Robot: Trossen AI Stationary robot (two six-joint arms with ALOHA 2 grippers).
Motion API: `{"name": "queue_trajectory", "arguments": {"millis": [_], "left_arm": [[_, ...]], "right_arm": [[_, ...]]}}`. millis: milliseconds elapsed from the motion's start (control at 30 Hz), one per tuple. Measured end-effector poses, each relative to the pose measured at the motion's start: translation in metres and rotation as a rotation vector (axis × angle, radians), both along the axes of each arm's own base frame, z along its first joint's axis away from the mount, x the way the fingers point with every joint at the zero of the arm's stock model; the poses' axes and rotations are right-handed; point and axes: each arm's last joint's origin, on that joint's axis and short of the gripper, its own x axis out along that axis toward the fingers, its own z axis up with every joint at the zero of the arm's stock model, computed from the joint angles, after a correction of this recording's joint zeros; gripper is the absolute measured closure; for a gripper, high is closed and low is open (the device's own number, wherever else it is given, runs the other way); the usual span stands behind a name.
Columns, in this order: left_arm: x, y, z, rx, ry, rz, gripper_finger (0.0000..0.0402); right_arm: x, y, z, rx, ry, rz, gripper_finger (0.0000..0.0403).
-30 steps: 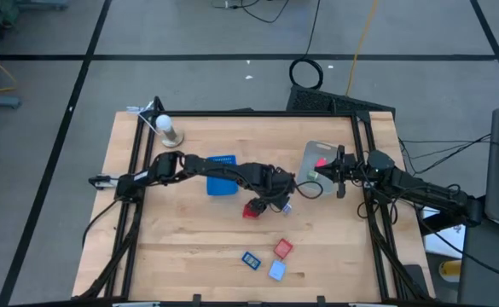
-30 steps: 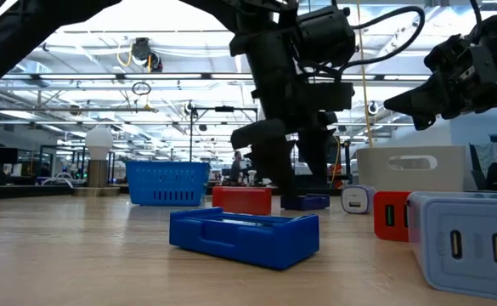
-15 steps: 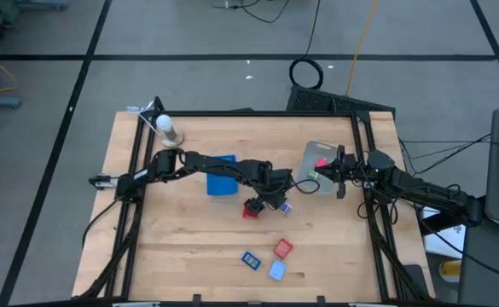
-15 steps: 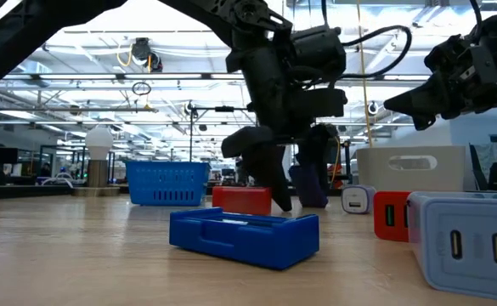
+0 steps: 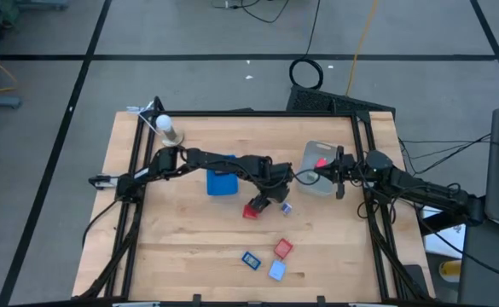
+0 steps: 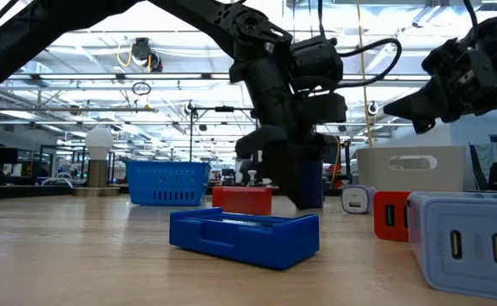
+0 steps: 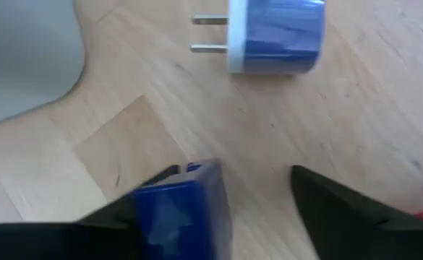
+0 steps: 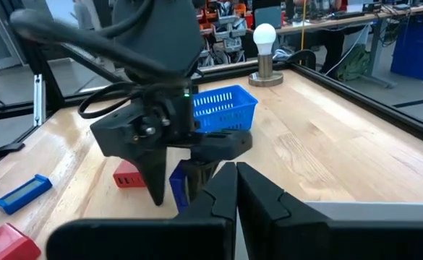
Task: Pick & Place Office items
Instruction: Put the purple digital clock into the blue bin
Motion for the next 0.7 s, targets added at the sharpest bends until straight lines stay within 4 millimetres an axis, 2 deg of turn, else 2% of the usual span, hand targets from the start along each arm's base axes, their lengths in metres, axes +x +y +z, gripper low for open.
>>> {"name": "queue_trajectory", "arguments": {"millis": [267, 367, 467, 700], "left_arm": [[0.000, 0.002, 0.000, -0.017, 0.002, 0.032, 0.0353], [-0.002, 0.001, 0.003, 0.021, 0.013, 0.050, 0.0356], [-0.005, -0.002, 0.015, 0.057, 0.010, 0.071, 0.0355], [-0.026, -0.012, 0.090, 0.008, -0.094, 0.042, 0.0353]], "right_arm": [[0.001, 0.000, -0.002, 0.004, 0.019, 0.000, 0.0403], [0.001, -0.001, -0.002, 0.004, 0.020, 0.000, 0.0403], [0.001, -0.001, -0.002, 0.004, 0.020, 0.000, 0.0403], [0.001, -0.001, -0.002, 0.004, 0.018, 0.000, 0.0403]]}}
